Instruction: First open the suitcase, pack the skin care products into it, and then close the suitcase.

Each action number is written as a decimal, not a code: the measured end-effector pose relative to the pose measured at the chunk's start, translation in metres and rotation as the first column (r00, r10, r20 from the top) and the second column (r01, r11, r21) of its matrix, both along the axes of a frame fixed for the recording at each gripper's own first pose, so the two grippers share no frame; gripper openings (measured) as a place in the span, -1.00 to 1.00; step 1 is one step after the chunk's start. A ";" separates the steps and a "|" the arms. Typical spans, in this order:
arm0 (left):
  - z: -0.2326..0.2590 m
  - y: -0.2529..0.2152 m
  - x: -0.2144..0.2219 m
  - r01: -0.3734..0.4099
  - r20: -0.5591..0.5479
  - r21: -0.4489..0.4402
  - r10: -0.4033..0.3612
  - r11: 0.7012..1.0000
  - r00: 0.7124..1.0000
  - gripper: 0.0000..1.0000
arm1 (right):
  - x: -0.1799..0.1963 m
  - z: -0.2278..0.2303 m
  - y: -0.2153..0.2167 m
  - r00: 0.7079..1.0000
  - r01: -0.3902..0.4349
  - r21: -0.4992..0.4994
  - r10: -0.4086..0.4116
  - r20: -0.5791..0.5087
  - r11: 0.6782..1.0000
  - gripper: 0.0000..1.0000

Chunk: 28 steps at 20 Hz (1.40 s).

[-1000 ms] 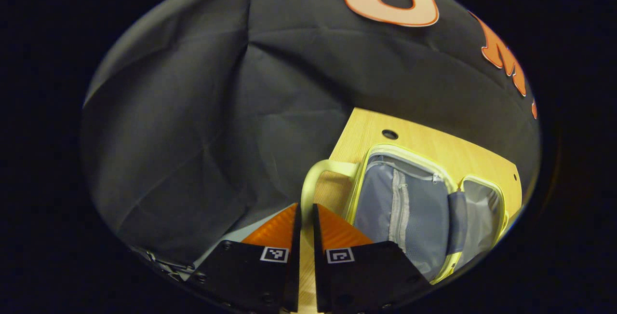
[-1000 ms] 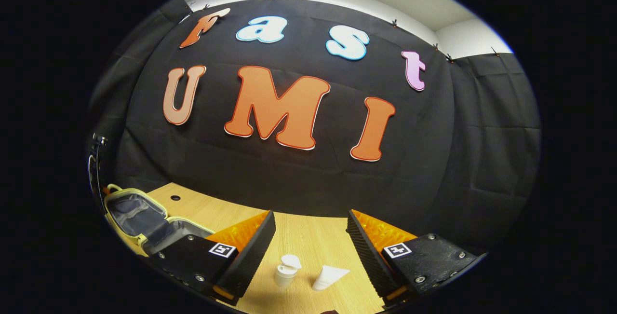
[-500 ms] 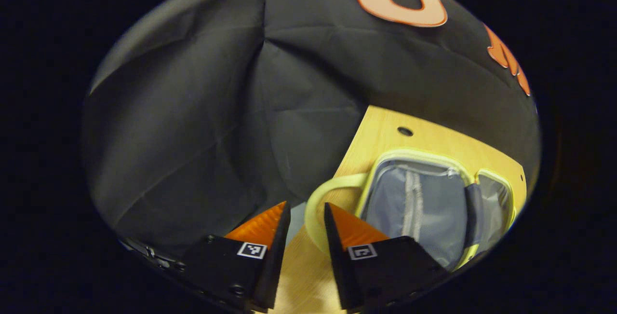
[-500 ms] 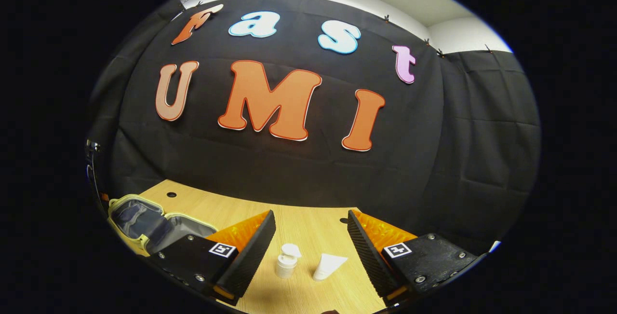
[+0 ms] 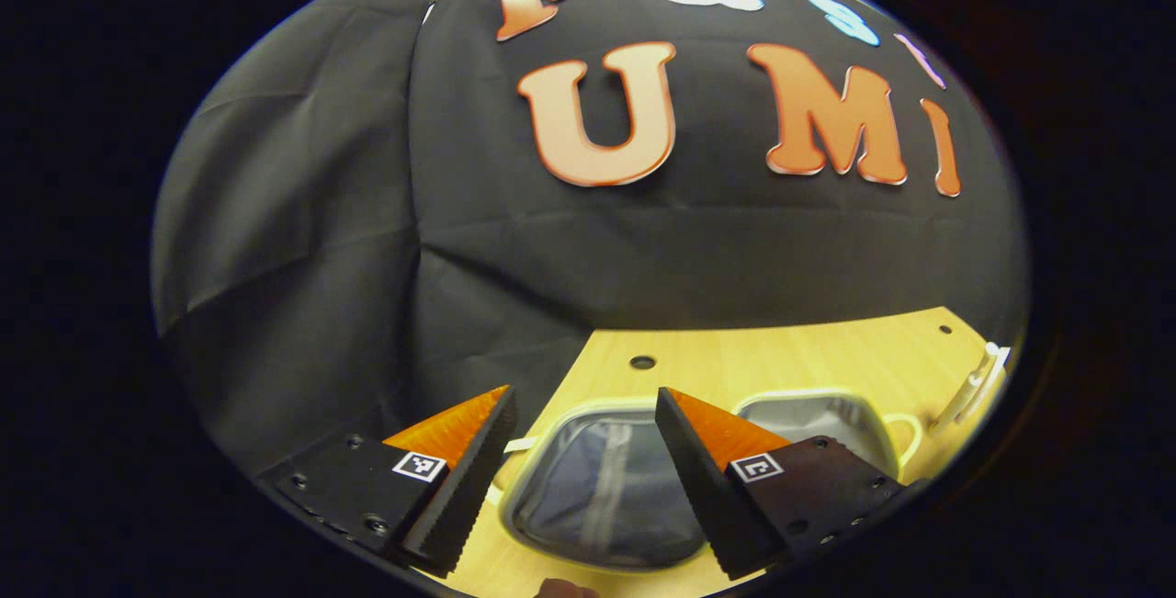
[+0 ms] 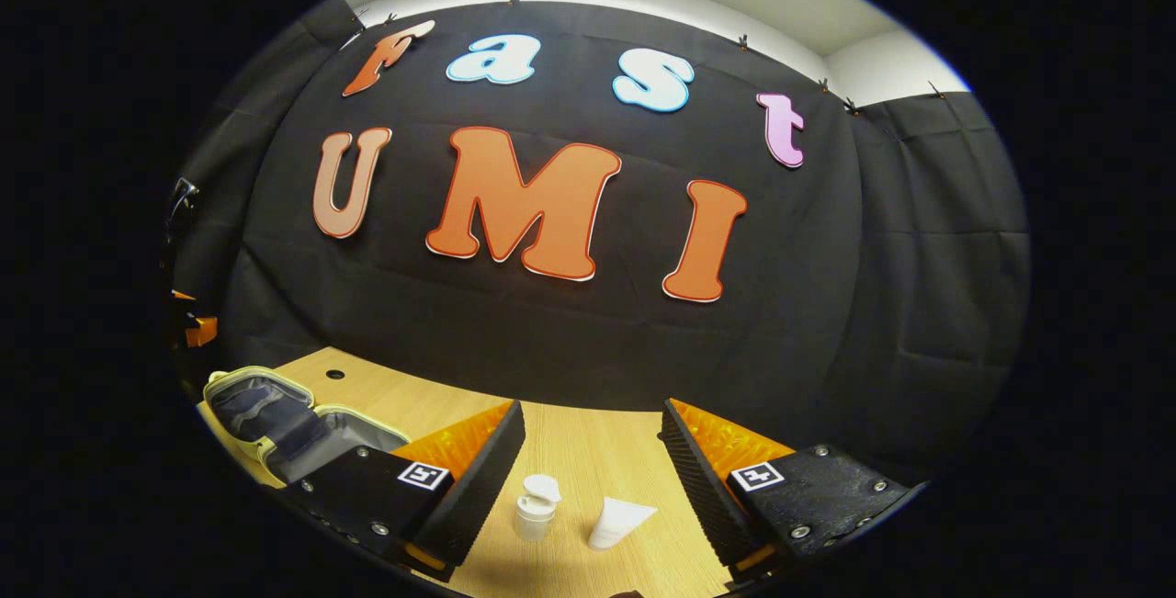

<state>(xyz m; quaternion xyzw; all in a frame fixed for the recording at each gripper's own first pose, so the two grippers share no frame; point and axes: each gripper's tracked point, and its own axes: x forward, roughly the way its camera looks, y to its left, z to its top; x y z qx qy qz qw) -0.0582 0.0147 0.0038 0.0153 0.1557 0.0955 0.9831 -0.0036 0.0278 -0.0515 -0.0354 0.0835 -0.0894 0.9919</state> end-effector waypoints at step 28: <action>-0.039 -0.456 -0.026 0.473 -0.068 -0.017 -0.473 0.881 0.878 0.94 | -0.009 -0.126 -0.095 0.957 -0.226 0.114 0.242 -0.160 0.967 0.92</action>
